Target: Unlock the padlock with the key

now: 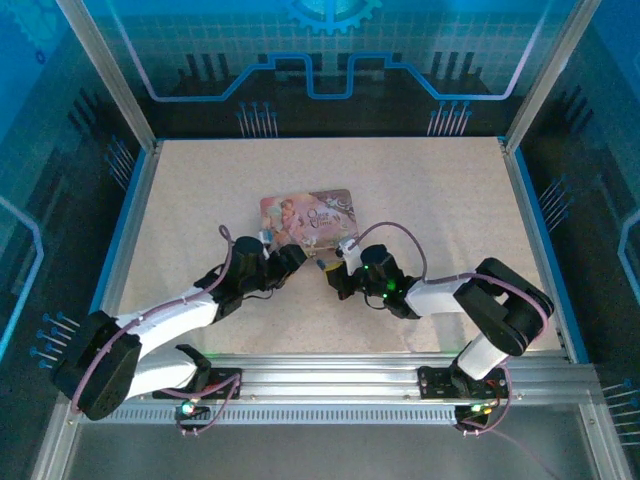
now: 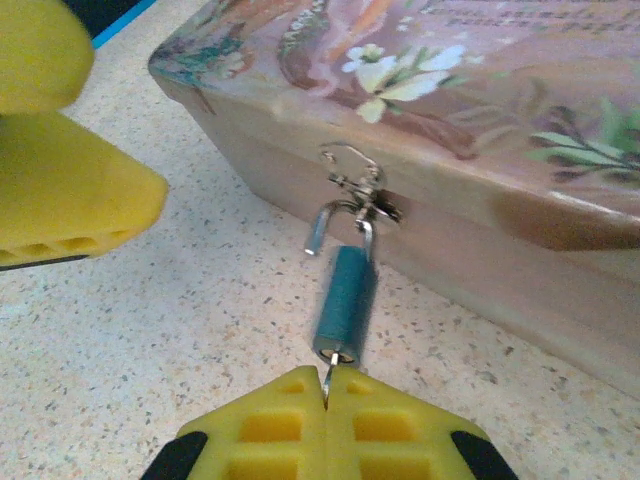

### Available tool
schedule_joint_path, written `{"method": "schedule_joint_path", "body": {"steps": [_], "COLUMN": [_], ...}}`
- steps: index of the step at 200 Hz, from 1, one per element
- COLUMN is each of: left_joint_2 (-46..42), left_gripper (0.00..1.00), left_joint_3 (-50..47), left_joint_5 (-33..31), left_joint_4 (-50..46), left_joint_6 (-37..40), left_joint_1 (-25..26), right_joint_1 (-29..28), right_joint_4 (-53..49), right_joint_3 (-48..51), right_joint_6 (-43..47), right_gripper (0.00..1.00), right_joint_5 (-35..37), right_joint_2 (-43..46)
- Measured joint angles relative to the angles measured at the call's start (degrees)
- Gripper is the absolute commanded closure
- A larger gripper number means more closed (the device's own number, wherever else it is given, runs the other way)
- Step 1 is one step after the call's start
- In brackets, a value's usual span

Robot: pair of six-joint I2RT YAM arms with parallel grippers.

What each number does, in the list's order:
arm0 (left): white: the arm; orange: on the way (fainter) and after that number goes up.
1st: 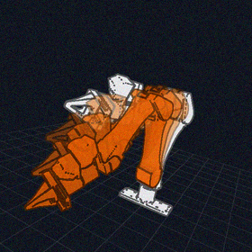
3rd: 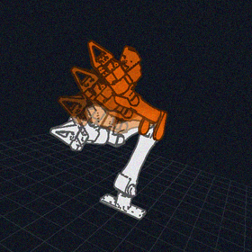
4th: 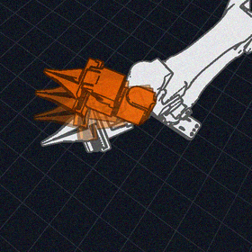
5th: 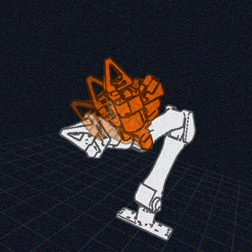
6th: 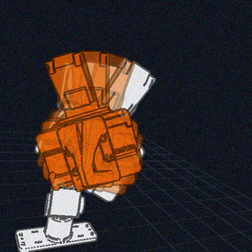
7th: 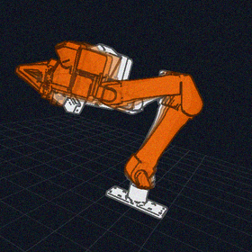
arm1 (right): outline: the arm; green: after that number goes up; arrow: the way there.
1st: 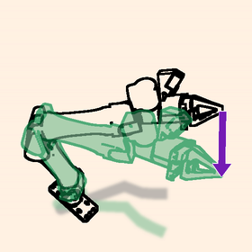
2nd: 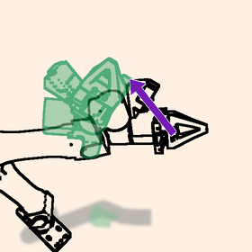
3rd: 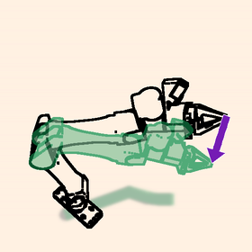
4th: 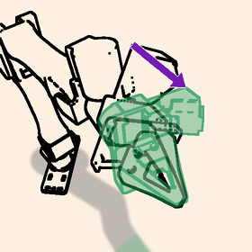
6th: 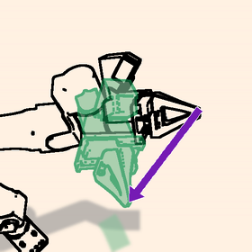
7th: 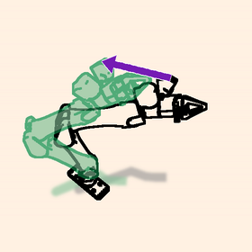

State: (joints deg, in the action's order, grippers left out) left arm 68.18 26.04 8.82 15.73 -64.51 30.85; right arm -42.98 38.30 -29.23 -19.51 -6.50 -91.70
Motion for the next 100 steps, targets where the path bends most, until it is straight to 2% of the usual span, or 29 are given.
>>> {"method": "schedule_joint_path", "body": {"steps": [60, 100], "left_joint_2": [3.06, 2.80], "left_gripper": [0.39, 0.32], "left_joint_3": [1.38, 1.70], "left_joint_5": [0.20, -0.26], "left_joint_4": [-1.90, -3.10], "left_joint_6": [0.15, 0.55], "left_joint_1": [1.31, 1.46], "right_joint_1": [0.26, 1.07], "right_joint_4": [-0.79, -1.29], "right_joint_3": [-0.04, -0.04], "right_joint_6": [0.07, -1.77], "right_gripper": [1.00, 1.00], "right_joint_5": [0.24, -0.92], "right_joint_2": [0.04, 0.44]}}
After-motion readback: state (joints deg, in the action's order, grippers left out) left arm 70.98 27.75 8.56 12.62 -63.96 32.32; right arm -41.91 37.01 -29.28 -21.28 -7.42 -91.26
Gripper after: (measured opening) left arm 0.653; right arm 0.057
